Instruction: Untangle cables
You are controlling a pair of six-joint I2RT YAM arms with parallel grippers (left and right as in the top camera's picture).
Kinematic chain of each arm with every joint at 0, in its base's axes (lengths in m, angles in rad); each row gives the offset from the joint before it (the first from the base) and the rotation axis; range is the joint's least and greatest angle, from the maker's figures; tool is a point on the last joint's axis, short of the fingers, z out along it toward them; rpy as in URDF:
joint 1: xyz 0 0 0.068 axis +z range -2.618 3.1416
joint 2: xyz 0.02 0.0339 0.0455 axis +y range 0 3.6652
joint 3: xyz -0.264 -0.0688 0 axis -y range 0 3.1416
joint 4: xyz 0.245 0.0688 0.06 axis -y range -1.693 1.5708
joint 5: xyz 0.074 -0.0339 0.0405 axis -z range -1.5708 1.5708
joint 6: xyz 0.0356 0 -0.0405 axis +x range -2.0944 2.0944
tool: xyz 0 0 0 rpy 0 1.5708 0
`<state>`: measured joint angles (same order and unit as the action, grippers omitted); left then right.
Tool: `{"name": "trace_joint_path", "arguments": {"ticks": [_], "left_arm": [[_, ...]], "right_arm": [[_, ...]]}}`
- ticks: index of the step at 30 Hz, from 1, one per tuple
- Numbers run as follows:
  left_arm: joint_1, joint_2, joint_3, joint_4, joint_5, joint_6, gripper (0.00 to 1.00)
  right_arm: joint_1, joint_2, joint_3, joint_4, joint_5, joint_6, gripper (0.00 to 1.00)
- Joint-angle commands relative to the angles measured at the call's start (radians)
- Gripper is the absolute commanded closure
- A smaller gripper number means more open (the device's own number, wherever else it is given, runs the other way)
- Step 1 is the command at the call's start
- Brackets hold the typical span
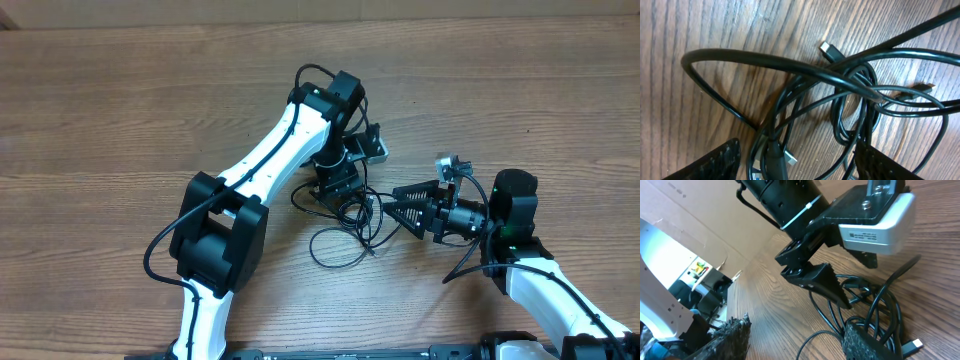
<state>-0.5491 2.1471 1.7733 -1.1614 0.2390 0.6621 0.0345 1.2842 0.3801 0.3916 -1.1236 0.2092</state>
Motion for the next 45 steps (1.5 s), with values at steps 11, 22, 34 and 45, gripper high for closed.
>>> {"name": "trace_joint_path", "arguments": {"ticks": [11, 22, 34, 45], "left_arm": [[0.001, 0.008, -0.072, 0.062, 0.08, 0.019, 0.3], [0.002, 0.008, -0.081, 0.078, 0.08, 0.024, 0.61], [0.002, 0.008, -0.111, 0.083, 0.08, 0.034, 0.59], [0.003, 0.008, -0.111, 0.113, 0.077, 0.033, 0.58]], "right_arm": [[0.004, 0.001, 0.012, 0.003, 0.013, 0.003, 0.41], [0.004, 0.001, 0.012, 0.003, 0.013, 0.003, 0.41], [0.004, 0.001, 0.012, 0.003, 0.013, 0.003, 0.41], [0.004, 0.001, 0.012, 0.003, 0.013, 0.003, 0.41]]}}
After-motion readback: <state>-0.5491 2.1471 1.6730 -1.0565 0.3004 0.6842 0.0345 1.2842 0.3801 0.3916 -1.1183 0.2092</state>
